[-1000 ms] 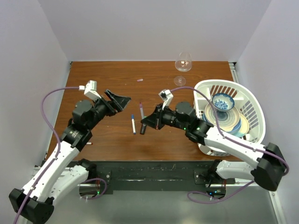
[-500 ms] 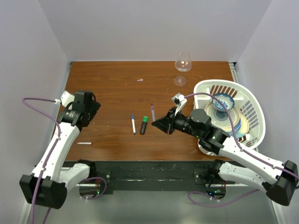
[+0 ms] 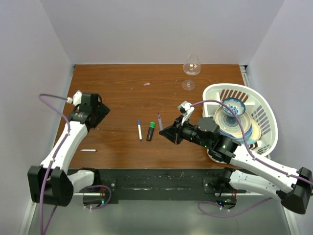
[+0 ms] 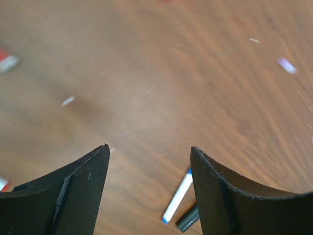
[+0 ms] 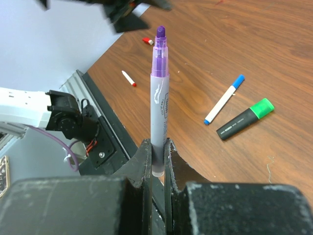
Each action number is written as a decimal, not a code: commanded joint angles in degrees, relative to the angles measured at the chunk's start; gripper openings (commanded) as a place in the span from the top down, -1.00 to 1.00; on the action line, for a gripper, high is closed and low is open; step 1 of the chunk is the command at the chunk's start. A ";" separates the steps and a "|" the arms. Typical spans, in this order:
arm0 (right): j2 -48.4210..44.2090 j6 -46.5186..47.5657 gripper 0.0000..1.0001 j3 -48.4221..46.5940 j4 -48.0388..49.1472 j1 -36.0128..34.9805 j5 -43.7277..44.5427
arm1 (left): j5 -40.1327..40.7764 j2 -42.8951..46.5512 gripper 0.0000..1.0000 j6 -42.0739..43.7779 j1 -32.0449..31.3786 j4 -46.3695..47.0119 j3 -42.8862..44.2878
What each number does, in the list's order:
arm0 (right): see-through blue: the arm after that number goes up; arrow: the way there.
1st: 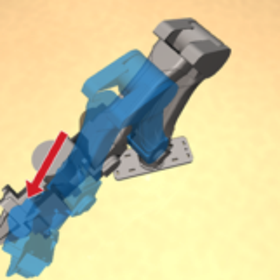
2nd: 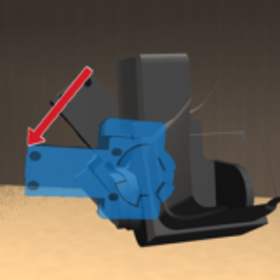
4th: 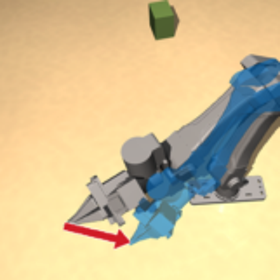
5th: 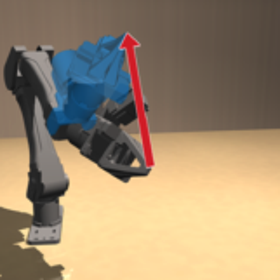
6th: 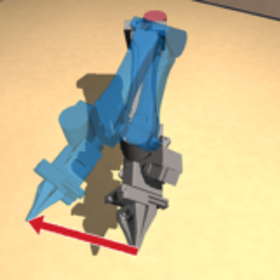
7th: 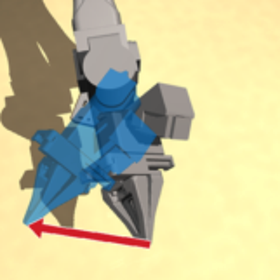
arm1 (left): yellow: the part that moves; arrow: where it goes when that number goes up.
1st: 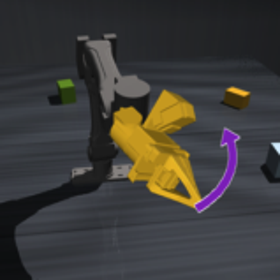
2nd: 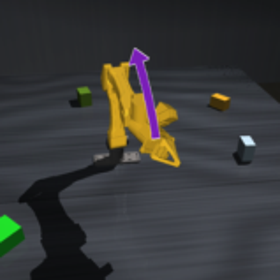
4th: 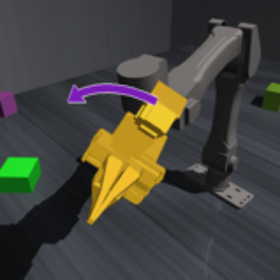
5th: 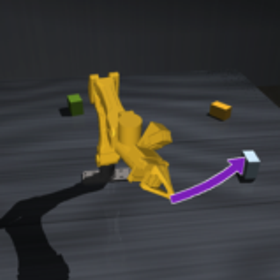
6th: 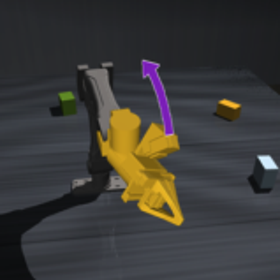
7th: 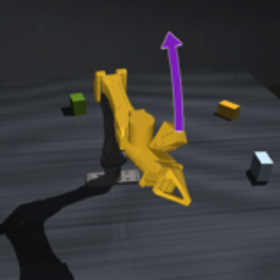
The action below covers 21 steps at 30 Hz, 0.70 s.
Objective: Insert the pens into the pen caps
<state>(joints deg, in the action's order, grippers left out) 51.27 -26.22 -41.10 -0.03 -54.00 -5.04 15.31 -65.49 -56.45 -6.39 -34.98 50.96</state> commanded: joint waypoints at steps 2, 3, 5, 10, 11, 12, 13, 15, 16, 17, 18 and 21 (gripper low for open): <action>-1.60 0.82 1.00 -3.02 -1.37 -0.14 0.91 | -12.22 -7.27 -0.41 14.43 0.15 25.12 5.71; -1.96 0.73 1.00 -3.28 -1.46 -0.23 1.26 | -13.37 -9.98 -0.40 16.09 0.07 29.40 6.60; -2.66 0.90 1.00 -3.98 -2.51 -0.32 2.05 | -17.22 -13.41 -0.41 17.85 0.15 32.68 10.10; -3.28 2.39 1.00 -6.71 -6.82 -0.23 3.80 | -23.74 -27.21 -0.41 21.73 0.07 39.11 19.43; -3.28 2.66 1.00 -7.32 -7.26 -0.32 4.07 | -24.53 -29.06 -0.41 21.90 0.07 40.33 22.05; -3.19 2.92 1.00 -7.76 -8.31 -0.23 4.33 | -24.80 -32.12 -0.41 21.99 0.15 41.21 23.21; -3.28 3.54 1.00 -8.11 -8.75 -0.23 4.77 | -25.24 -33.54 -0.42 21.91 0.15 42.18 24.09; -3.19 4.15 1.00 -9.08 -9.72 -0.23 5.91 | -27.26 -38.01 -0.43 21.47 0.07 45.78 26.64; -3.28 4.50 1.00 -9.34 -9.98 -0.14 6.53 | -27.96 -39.69 -0.43 21.20 0.07 46.84 29.00; -3.19 4.77 1.00 -9.70 -10.07 -0.23 7.49 | -29.01 -41.54 -0.43 21.11 0.07 48.07 30.33; -3.19 4.86 1.00 -9.87 -10.25 -0.23 7.85 | -29.54 -45.30 -0.43 21.03 0.07 48.51 31.91; -2.23 5.21 1.00 -11.28 -10.16 -0.14 8.90 | -31.74 -53.38 -0.43 20.94 0.07 48.78 39.46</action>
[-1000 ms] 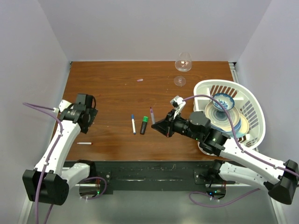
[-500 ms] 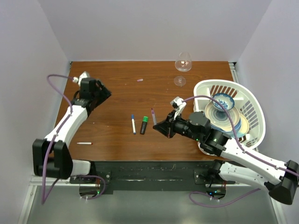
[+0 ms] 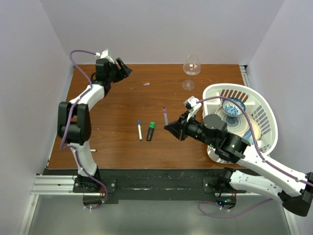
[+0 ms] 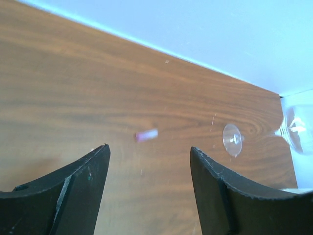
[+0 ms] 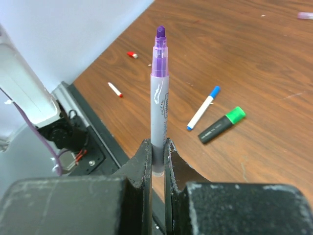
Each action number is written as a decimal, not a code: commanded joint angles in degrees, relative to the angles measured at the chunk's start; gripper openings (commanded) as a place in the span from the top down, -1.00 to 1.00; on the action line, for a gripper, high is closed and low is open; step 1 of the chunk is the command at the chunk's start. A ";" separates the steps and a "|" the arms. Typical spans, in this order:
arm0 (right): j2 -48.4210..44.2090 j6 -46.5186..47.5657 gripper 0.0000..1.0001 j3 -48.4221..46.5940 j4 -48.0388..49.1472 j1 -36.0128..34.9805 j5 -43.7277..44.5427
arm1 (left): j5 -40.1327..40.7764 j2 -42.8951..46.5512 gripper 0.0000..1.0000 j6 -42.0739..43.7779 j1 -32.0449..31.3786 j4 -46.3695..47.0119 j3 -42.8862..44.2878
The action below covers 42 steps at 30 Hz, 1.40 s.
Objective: Insert the pens into the pen caps
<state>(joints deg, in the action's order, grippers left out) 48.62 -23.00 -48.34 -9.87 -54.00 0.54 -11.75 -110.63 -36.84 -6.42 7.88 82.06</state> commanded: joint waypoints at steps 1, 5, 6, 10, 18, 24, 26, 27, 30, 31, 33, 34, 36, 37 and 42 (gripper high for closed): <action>1.47 2.17 1.00 -4.66 -0.41 -0.14 3.42 | -5.30 -10.37 -0.43 1.33 0.09 5.66 12.47; 4.20 2.61 1.00 -7.47 -0.68 -0.14 4.39 | -8.89 -21.96 -0.43 1.07 0.09 5.04 21.98; 4.55 2.53 1.00 -7.82 -0.59 -0.14 4.30 | -9.69 -23.74 -0.43 0.63 0.09 5.39 23.65; 6.04 2.61 1.00 -8.26 0.11 -0.06 5.26 | -12.41 -30.42 -0.43 -2.00 0.00 6.79 29.46; 7.81 2.53 1.00 -8.18 0.20 -0.23 5.53 | -14.79 -36.14 -0.41 -1.22 -1.49 8.12 31.75; 6.75 2.79 1.00 -8.00 -0.50 -0.23 5.53 | -16.46 -38.61 -0.38 1.06 -3.16 5.40 33.16; 6.23 2.79 1.00 -7.39 -0.50 -0.14 5.44 | -16.03 -38.35 -0.38 2.55 -4.04 3.99 33.08; 5.61 2.70 1.00 -7.04 -0.33 -0.23 5.53 | -15.94 -38.17 -0.37 2.91 -4.30 3.64 32.81; 4.64 2.44 1.00 -5.98 -0.50 -0.14 5.44 | -15.76 -37.73 -0.34 3.53 -5.01 2.84 31.85; 4.29 2.35 1.00 -5.81 -0.68 -0.23 5.18 | -15.67 -37.30 -0.33 3.70 -5.10 2.50 31.41; 3.68 2.26 1.00 -5.63 -1.29 -0.23 4.92 | -15.59 -36.59 -0.29 3.97 -5.36 2.32 29.40; 3.07 2.26 1.00 -5.45 -1.47 -0.23 4.83 | -15.32 -35.72 -0.28 4.14 -5.45 1.62 28.60; 2.18 2.00 1.00 -5.28 -2.08 -0.14 4.91 | -15.23 -34.66 -0.25 5.81 -5.71 0.91 26.50; 1.75 1.91 1.00 -5.02 -2.08 -0.14 4.91 | -14.45 -33.61 -0.24 6.60 -6.15 -0.48 25.96; -1.24 1.65 1.00 -4.05 -2.79 -0.14 4.74 | -10.93 -31.23 -0.20 12.75 -7.56 -6.38 24.29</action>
<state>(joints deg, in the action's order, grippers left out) 49.58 -21.41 -53.01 -12.84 -54.00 4.99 -25.74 -144.75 -30.72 -12.49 10.90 108.90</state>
